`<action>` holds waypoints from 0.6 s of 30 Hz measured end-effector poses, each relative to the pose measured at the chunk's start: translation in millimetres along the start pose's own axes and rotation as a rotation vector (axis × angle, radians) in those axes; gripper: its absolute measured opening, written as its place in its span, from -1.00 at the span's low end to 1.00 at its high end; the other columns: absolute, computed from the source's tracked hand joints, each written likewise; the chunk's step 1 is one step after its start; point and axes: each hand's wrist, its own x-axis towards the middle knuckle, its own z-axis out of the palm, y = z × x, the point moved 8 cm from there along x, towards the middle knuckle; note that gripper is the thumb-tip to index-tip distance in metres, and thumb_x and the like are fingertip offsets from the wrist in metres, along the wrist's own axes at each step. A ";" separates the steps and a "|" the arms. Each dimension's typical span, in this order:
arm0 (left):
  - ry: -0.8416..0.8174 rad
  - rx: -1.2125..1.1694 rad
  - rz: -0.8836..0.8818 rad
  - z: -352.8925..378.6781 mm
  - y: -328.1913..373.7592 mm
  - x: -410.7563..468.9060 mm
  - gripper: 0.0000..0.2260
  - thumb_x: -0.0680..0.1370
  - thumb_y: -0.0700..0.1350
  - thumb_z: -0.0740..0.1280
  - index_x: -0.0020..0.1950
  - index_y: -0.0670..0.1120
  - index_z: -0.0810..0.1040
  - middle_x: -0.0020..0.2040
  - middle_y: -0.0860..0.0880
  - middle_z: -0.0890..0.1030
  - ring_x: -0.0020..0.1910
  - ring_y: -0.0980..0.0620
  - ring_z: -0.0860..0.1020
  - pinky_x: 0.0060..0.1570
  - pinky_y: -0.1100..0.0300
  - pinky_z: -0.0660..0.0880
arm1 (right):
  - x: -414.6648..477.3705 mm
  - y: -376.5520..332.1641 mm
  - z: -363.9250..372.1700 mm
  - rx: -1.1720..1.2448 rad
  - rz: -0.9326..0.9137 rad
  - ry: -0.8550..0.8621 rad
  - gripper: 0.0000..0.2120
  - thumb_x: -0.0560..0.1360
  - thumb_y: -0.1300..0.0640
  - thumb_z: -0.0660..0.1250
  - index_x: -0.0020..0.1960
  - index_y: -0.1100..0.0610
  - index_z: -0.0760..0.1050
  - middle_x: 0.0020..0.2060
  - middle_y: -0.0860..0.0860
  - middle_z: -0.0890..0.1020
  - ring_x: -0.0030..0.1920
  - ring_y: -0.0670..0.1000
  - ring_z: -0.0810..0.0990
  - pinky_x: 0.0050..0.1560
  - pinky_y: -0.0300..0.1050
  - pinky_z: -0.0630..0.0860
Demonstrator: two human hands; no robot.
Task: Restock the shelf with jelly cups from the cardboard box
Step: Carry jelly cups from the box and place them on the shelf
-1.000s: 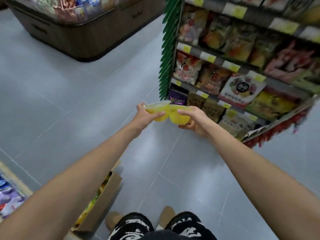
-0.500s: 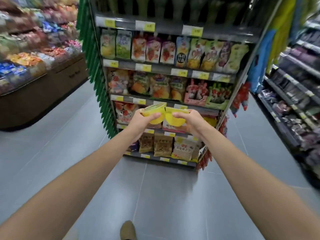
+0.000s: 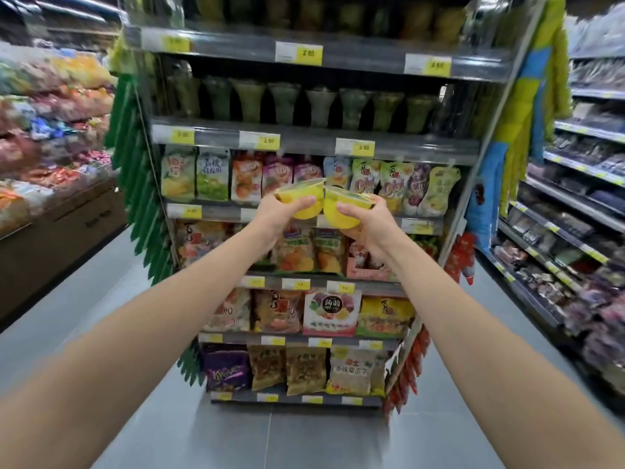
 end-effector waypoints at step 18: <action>0.301 0.328 0.294 -154.7 104.2 181.0 -0.40 0.39 0.08 0.51 0.31 -0.12 0.39 0.16 0.01 0.52 0.13 0.06 0.51 0.07 0.21 0.42 | 192.3 -80.8 176.8 -0.095 -0.322 0.005 -0.07 0.17 0.02 0.61 0.42 0.17 0.25 0.19 0.06 0.57 0.19 0.03 0.57 0.24 0.08 0.50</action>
